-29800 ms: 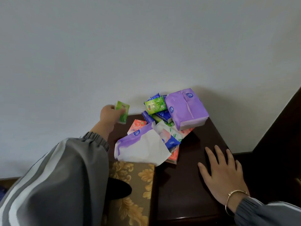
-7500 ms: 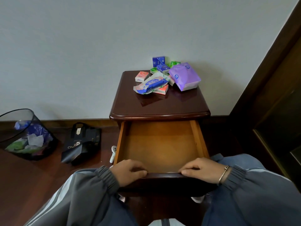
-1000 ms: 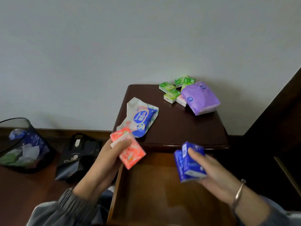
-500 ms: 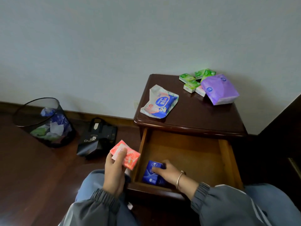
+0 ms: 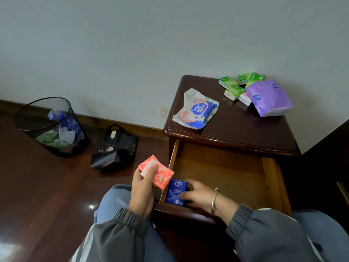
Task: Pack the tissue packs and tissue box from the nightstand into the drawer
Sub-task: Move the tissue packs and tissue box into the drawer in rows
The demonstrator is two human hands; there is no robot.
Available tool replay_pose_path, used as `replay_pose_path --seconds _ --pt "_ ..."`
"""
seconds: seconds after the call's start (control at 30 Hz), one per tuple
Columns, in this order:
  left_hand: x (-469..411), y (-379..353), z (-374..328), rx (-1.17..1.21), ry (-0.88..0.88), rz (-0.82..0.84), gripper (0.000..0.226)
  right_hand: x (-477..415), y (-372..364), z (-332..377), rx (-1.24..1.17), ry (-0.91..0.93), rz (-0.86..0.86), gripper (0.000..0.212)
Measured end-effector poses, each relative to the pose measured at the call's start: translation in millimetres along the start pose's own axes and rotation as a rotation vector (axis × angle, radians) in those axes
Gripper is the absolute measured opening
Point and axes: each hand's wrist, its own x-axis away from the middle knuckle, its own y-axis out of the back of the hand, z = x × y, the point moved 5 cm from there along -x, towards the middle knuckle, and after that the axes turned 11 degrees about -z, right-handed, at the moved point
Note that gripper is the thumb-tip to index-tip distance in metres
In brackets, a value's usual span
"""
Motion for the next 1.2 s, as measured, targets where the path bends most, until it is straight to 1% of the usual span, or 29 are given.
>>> replay_pose_path --seconds 0.1,0.2,0.33,0.37,0.43,0.47,0.5,0.53,0.6,0.67,0.77,0.83,0.9,0.97,1.0,1.1,1.2 --pt "-0.2 -0.2 -0.2 -0.005 -0.005 0.002 0.038 1.1 3.6 -3.9 0.052 -0.037 0.080 0.035" --pt "1.0 -2.1 -0.6 -0.033 -0.024 0.025 0.039 0.8 3.9 -4.6 0.119 0.006 0.074 0.035" --pt "3.0 -4.5 -3.0 -0.066 -0.040 0.048 0.042 4.1 3.4 -2.7 0.297 0.063 0.064 0.034" --pt "3.7 -5.0 -3.7 -0.068 -0.036 0.049 0.043 5.4 7.2 0.1 0.360 0.086 0.028 0.035" --pt "4.7 -5.4 -4.8 -0.070 -0.031 0.050 0.042 9.5 22.2 13.2 0.501 0.174 -0.146 0.042" --pt "5.6 -5.7 -5.4 -0.078 -0.036 0.053 0.041 14.8 28.6 22.4 0.502 0.223 -0.229 0.044" --pt "6.9 -7.1 -6.6 -0.092 -0.047 0.060 0.039 21.0 32.5 30.8 0.442 0.275 -0.269 0.041" --pt "8.9 -9.5 -8.2 -0.113 -0.065 0.071 0.037 27.6 33.3 37.9 0.368 0.321 -0.257 0.037" --pt "15.4 -18.4 -11.3 -0.158 -0.109 0.114 0.036 39.8 28.6 46.7 0.221 0.348 -0.143 0.027" --pt "24.0 -28.8 -12.7 -0.177 -0.146 0.140 0.034 47.6 24.4 48.6 0.098 0.317 -0.082 0.022" --pt "36.6 -41.5 -11.4 -0.181 -0.148 0.175 0.036 51.3 30.8 45.7 -0.101 0.243 -0.134 0.022" --pt "43.2 -48.2 -10.2 -0.141 -0.094 0.256 0.042 52.5 37.9 41.1 -0.272 0.171 -0.137 0.020" --pt "47.0 -52.9 -8.8 -0.069 0.003 0.351 0.050 54.3 43.8 35.5 -0.427 0.101 -0.119 0.023" --pt "49.8 -55.7 -6.1 -0.044 0.102 0.416 0.057 56.3 49.1 30.9 -0.494 0.067 -0.125 0.027" --pt "50.3 -56.3 -4.2 -0.045 0.127 0.429 0.056 57.1 51.4 28.8 -0.508 0.061 -0.130 0.028" --pt "48.6 -56.5 -0.7 -0.053 0.092 0.394 0.044 59.4 56.7 24.2 -0.577 0.053 -0.140 0.026" --pt "47.3 -56.0 1.8 -0.100 0.100 0.336 0.039 60.2 68.9 23.3 -0.624 0.084 -0.163 0.023"
